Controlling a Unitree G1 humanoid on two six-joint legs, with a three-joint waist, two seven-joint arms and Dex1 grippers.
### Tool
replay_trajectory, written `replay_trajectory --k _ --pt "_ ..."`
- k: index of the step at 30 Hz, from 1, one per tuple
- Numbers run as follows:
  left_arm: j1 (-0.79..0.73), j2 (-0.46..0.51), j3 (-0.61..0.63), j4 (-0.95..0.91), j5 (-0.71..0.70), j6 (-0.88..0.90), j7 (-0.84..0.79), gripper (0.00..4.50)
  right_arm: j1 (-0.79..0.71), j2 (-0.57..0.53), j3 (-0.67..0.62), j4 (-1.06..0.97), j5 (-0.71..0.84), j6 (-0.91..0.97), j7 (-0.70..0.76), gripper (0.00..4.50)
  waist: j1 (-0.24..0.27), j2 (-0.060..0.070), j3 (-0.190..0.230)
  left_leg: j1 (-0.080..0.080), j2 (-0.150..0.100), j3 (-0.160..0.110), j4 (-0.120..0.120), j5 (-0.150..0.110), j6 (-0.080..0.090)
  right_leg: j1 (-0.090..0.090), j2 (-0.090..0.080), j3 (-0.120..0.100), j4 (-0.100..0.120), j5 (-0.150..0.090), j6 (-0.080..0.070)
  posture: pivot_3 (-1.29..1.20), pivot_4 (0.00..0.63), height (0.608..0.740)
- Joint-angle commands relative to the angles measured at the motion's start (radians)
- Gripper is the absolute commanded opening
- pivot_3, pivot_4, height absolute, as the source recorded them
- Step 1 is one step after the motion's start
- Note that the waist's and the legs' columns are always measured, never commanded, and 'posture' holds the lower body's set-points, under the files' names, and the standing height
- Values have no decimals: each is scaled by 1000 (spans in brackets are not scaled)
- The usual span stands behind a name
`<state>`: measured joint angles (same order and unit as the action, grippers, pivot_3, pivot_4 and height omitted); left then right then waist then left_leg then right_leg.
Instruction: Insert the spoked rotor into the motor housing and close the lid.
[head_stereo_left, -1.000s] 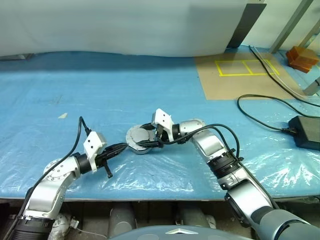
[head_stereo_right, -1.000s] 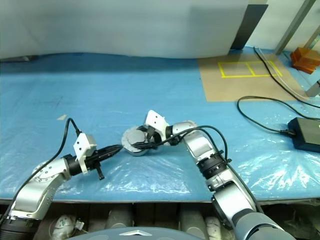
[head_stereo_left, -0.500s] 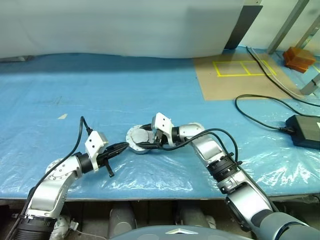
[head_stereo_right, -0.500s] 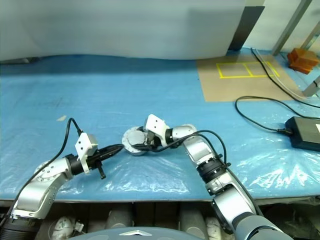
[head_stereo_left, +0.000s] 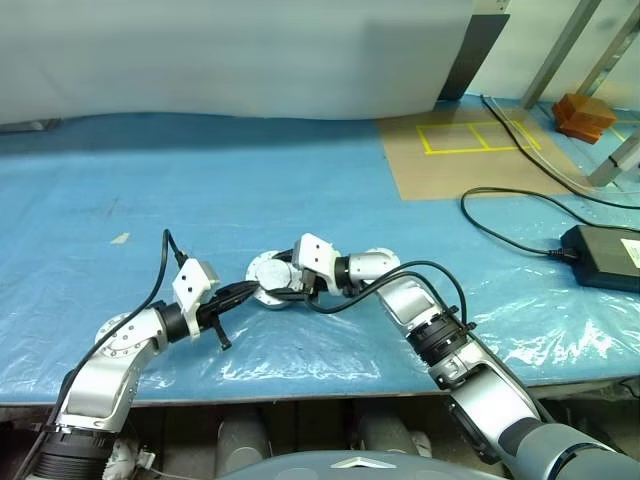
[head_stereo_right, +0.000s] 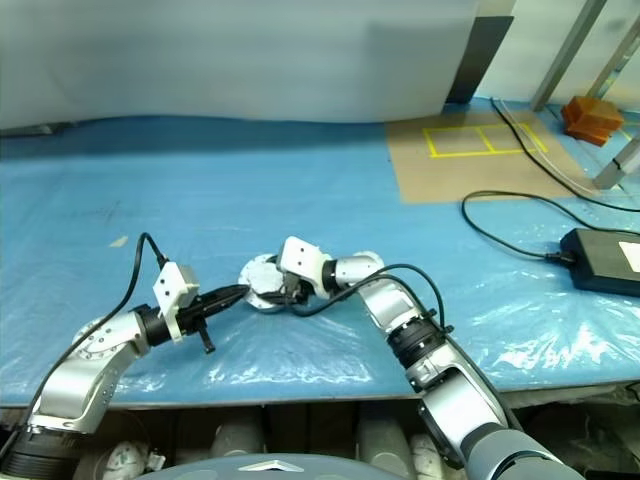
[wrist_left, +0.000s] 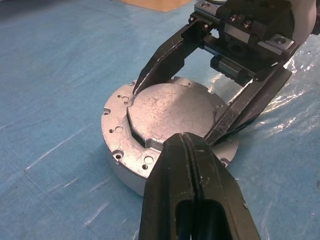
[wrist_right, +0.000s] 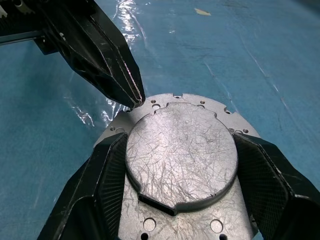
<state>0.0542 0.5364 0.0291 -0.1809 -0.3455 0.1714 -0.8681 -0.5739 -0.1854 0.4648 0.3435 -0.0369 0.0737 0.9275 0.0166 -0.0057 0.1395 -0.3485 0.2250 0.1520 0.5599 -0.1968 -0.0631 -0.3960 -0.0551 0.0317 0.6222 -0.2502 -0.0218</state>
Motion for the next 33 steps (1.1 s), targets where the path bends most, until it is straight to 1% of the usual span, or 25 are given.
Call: replay_trajectory --k 1,2,7,12,24,26,28,29,30,33 --pt "-12 -7 -5 0 6 -22 3 0 40 -16 50 119 -81 83 -33 2945 0 0 0 0 0 0 0 0 0 0 0 0 0 -1 2 0 150 740" --pt "-14 -8 -6 2 7 -24 4 0 39 -12 45 115 -73 95 -34 2945 0 0 0 0 0 0 -1 0 0 -1 0 0 0 -3 5 0 150 740" --pt "-20 -10 -12 19 16 -32 0 0 23 -7 24 106 -43 135 -15 2945 0 0 0 0 0 0 -4 0 0 -3 0 0 0 -2 4 0 150 740" --pt "-38 -4 -47 80 92 -45 30 0 17 -5 11 98 -27 148 -9 2945 2 2 -2 0 -1 0 -8 0 0 -4 0 0 -2 -2 3 0 150 740" --pt "-57 -15 -87 142 137 -103 33 0 54 -24 6 23 -4 160 32 2945 21 7 -7 0 -3 0 -14 0 0 -4 -2 -1 -4 -2 4 0 150 740" --pt "-57 -13 -90 148 138 -110 33 0 59 -25 -5 -8 26 166 57 3667 25 7 -8 0 -3 1 -15 0 0 -4 -2 -1 -6 -2 4 0 150 740" --pt "-61 -12 -91 154 137 -116 33 0 59 -25 -25 -53 75 216 92 4299 26 8 -8 -1 -2 1 -16 0 0 -4 -2 -1 -10 -2 4 0 150 740" --pt "-62 -12 -92 156 137 -118 33 0 58 -27 -35 -74 98 251 105 4487 27 8 -8 -1 -3 1 -16 0 0 -3 -2 -1 -11 -2 4 0 150 740" --pt "-64 -12 -92 157 136 -119 32 0 52 -28 -51 -87 118 254 117 4487 27 8 -8 -1 -3 1 -16 0 0 -2 -2 -1 -12 -2 4 0 150 740" --pt "-67 -11 -93 162 135 -123 29 0 21 -45 -82 -81 111 168 112 4487 30 8 -8 -3 -3 1 -15 0 0 -1 -3 -2 -16 1 -1 0 150 740"
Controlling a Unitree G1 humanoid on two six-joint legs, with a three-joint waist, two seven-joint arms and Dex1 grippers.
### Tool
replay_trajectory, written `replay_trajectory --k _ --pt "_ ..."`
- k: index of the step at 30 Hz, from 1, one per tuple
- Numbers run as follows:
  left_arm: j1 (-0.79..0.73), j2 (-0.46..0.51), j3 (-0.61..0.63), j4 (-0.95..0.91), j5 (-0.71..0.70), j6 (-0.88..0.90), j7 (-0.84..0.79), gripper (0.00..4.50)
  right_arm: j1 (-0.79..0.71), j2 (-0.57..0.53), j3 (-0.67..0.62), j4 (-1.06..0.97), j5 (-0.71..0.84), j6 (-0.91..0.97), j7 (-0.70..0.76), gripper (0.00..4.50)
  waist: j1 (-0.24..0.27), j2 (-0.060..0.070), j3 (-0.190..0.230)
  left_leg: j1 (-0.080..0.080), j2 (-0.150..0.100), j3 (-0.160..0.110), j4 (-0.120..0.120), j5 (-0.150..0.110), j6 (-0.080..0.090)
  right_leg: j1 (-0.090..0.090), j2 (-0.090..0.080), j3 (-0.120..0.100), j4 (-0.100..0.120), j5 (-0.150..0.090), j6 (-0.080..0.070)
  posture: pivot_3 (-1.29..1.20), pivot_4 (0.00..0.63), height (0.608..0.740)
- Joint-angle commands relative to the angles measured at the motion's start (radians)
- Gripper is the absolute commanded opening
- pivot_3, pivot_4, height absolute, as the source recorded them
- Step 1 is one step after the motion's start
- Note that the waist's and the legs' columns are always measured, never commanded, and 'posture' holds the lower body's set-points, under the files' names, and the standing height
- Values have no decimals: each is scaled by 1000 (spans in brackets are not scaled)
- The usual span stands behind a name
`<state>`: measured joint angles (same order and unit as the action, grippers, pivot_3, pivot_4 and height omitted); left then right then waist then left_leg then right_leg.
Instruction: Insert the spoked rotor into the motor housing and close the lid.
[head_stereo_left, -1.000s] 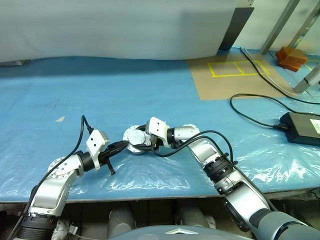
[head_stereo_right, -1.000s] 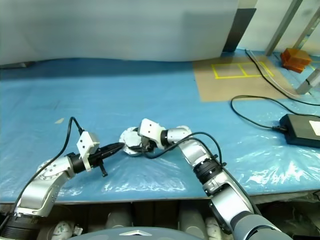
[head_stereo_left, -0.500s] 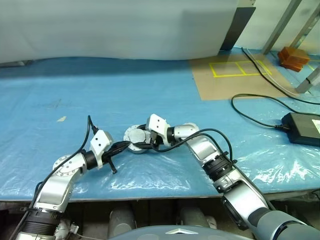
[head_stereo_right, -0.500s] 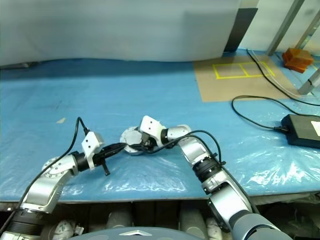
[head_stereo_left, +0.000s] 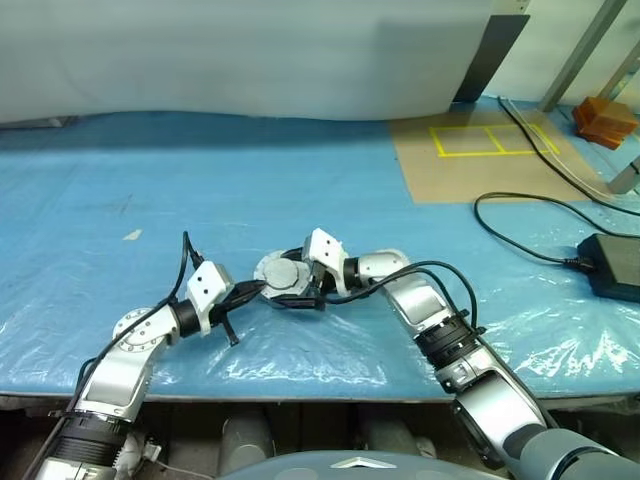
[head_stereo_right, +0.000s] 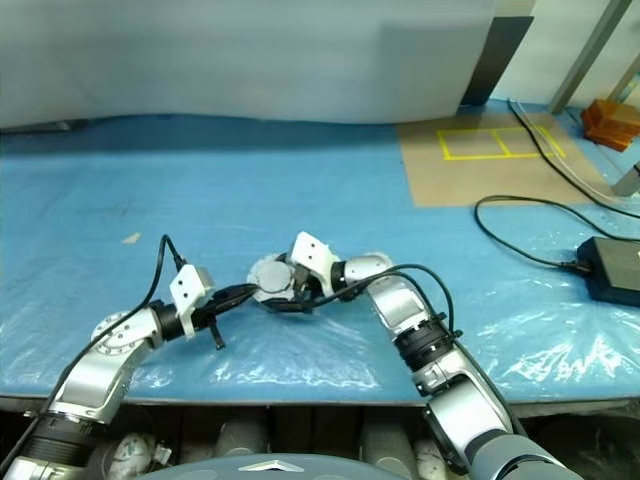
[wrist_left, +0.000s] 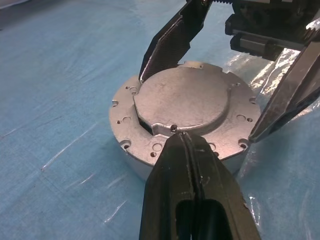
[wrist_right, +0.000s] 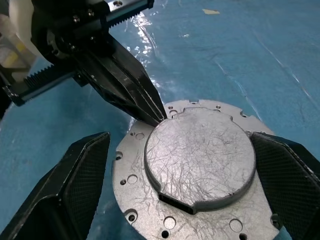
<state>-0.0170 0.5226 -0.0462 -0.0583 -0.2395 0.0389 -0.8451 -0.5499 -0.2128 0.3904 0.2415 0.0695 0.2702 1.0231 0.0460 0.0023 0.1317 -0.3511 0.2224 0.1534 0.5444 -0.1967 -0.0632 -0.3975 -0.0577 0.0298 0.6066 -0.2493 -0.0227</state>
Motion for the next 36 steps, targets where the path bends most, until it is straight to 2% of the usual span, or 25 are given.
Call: replay_trajectory --k 1,9,19,24,30,36 --pt "3 2 -19 42 30 8 5 0 -11 -18 -21 22 7 -43 9 4487 0 0 0 0 0 1 0 1 -2 0 0 0 0 0 0 0 150 740" --pt "-8 -4 -23 63 27 0 3 0 -10 -15 -73 -19 29 -106 -46 4487 -2 0 1 -7 0 1 0 3 -4 -6 1 -1 -1 2 5 0 150 740" --pt "-3 8 -22 54 7 8 -26 0 1 -1 -135 -67 128 49 -58 4487 -2 -1 4 -7 0 0 1 3 -4 -6 0 -1 -1 2 5 0 150 740" --pt "-5 20 -25 68 19 -5 -37 0 16 3 -184 -138 242 262 -65 4487 -2 -1 4 -7 1 0 0 3 -4 -6 1 -2 -1 2 6 0 150 740" --pt "-5 19 -24 66 17 -4 -36 0 -33 -32 -311 -66 438 786 -107 4487 2 -1 4 -7 0 0 0 3 -5 -5 1 -2 -1 2 6 0 150 740" --pt "0 16 -25 62 18 -3 -31 0 -23 -56 -349 -18 466 904 -150 4487 4 0 4 -6 1 0 0 3 -5 -4 1 -2 0 2 6 0 150 740"
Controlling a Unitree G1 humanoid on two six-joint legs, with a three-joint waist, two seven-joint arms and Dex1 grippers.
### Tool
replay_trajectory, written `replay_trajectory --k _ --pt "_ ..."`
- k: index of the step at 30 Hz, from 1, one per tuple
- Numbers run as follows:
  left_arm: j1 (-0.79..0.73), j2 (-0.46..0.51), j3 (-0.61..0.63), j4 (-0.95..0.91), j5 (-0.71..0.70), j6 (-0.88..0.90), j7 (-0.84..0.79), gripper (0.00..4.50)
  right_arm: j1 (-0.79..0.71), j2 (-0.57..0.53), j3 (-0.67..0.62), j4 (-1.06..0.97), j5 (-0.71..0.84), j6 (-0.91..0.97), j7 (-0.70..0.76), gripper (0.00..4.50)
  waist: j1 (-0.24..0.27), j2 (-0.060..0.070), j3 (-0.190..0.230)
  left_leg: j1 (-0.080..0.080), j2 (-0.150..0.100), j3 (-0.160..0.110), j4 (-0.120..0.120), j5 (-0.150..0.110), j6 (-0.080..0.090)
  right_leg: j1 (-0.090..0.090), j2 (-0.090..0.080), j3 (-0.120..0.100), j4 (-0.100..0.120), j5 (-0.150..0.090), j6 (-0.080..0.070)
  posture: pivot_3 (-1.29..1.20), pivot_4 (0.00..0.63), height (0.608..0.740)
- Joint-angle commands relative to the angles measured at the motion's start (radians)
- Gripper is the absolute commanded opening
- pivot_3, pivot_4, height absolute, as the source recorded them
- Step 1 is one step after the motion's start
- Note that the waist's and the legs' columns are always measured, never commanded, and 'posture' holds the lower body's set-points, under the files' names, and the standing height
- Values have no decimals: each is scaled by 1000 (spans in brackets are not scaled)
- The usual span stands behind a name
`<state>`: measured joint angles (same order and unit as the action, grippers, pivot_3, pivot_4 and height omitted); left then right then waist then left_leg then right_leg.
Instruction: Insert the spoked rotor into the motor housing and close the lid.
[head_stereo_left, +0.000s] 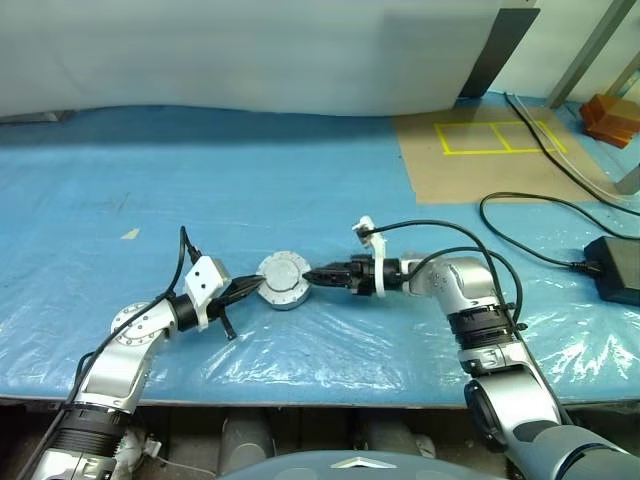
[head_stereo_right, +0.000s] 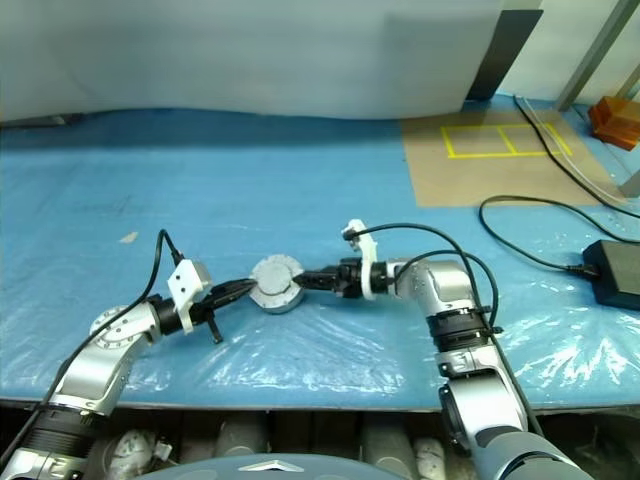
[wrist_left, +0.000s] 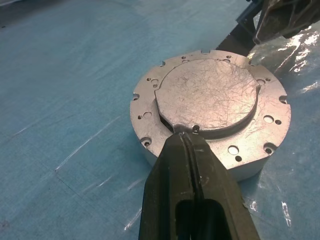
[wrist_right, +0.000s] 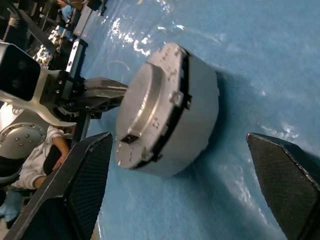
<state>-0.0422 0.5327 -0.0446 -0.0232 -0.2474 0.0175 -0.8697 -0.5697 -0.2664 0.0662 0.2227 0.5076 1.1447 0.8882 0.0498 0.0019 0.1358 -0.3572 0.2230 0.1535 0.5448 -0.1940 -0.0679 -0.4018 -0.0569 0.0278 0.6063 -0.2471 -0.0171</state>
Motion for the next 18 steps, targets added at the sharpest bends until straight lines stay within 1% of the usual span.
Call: replay_trajectory --k 1,6,11,17,18 --pt "27 6 -26 27 26 18 -6 0 -3 -4 -21 7 27 35 -18 4487 0 0 0 0 0 0 0 0 0 0 0 0 0 0 0 0 150 740" --pt "31 7 -22 25 26 18 -1 0 14 13 2 -6 39 60 -24 4487 0 0 0 1 0 0 0 0 0 1 0 0 0 0 0 0 150 740" --pt "31 6 -22 26 28 18 2 0 19 60 13 -23 51 50 -44 4487 0 0 0 1 0 0 0 0 0 1 0 0 0 0 0 0 150 740" --pt "34 8 -21 23 27 19 2 0 -4 118 -19 6 50 6 -92 4487 0 0 0 1 0 0 0 0 0 1 0 0 0 -1 -2 0 150 740" --pt "33 9 -21 22 28 20 2 0 -6 118 -21 5 51 2 -93 4307 -1 0 0 1 0 0 0 0 0 1 0 0 0 -1 -2 0 150 740"
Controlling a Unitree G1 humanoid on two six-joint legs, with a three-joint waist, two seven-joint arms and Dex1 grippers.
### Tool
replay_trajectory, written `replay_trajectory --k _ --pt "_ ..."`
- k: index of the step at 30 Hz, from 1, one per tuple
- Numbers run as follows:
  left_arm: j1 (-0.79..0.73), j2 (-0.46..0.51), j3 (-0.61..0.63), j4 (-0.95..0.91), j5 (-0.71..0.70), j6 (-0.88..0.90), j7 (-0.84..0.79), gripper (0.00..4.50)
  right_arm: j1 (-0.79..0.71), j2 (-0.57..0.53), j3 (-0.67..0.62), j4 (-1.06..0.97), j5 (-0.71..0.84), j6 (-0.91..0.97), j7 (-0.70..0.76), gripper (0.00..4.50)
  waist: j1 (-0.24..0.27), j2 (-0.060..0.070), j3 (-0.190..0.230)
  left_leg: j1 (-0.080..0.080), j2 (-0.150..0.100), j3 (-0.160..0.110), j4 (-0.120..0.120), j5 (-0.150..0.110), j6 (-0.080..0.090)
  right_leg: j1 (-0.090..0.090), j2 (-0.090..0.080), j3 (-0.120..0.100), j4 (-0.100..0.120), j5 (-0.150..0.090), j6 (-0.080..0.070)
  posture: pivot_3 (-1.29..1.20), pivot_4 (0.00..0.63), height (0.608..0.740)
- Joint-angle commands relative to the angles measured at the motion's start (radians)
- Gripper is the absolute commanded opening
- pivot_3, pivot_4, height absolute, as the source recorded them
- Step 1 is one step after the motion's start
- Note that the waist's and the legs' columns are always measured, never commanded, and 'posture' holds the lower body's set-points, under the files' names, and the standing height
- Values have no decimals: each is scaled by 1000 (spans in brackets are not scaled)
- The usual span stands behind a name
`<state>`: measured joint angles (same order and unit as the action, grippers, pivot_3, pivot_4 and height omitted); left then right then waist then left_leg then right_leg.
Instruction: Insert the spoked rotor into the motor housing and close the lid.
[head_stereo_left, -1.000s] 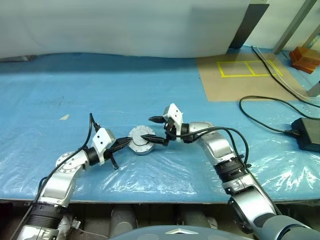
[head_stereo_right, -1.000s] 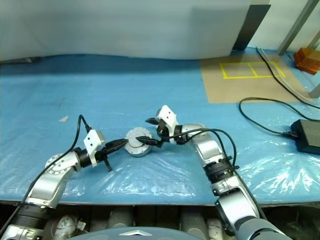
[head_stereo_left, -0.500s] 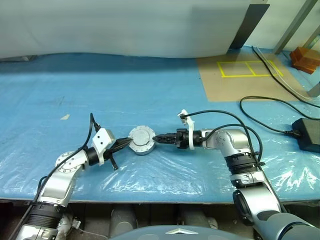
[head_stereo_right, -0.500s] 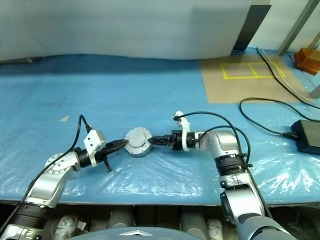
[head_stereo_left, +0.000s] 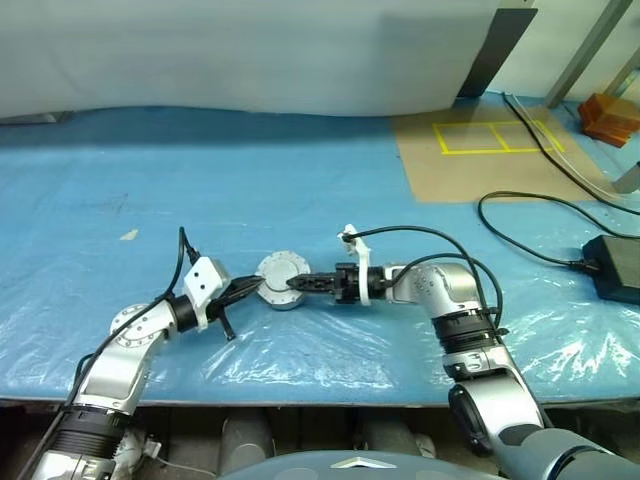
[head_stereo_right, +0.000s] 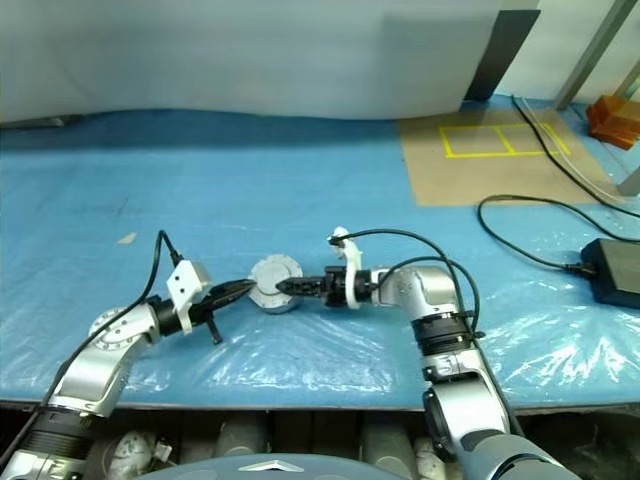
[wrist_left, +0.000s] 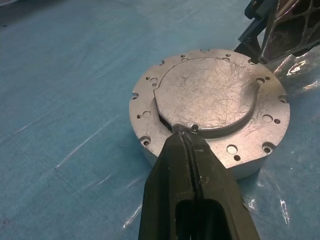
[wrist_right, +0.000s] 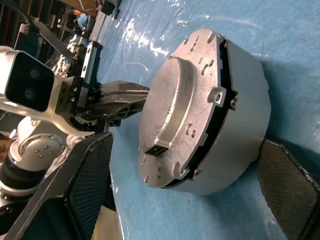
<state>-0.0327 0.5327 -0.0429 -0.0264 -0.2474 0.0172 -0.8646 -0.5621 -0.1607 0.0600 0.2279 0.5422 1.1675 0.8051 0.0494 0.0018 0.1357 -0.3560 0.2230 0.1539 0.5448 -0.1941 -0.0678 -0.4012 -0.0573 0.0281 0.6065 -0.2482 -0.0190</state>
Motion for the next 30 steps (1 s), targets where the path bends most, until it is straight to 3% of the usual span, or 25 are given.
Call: replay_trajectory --k 1,9,10,19,30 --pt "23 10 -22 25 28 21 -3 0 -10 2 -8 -8 18 -24 1 4076 0 0 0 0 0 0 0 0 0 0 0 0 0 0 1 0 150 740" --pt "22 11 -23 26 29 23 -3 0 22 -54 28 -57 39 -18 57 1539 15 1 0 0 0 0 0 0 0 0 0 0 0 1 2 0 150 740" --pt "22 12 -24 26 28 22 -6 0 29 -55 35 -78 49 -7 63 1405 20 1 0 0 0 0 0 0 0 0 0 0 0 1 2 0 150 740" --pt "23 20 -10 14 17 32 -9 0 33 -35 49 -77 36 -24 35 1388 19 1 0 1 0 0 0 0 0 1 0 1 0 0 0 0 150 740" --pt "28 0 109 -189 -219 193 0 0 -2 -17 -1 37 16 -53 -16 1383 14 0 1 -1 1 0 0 0 0 -2 2 1 0 1 1 0 150 740"
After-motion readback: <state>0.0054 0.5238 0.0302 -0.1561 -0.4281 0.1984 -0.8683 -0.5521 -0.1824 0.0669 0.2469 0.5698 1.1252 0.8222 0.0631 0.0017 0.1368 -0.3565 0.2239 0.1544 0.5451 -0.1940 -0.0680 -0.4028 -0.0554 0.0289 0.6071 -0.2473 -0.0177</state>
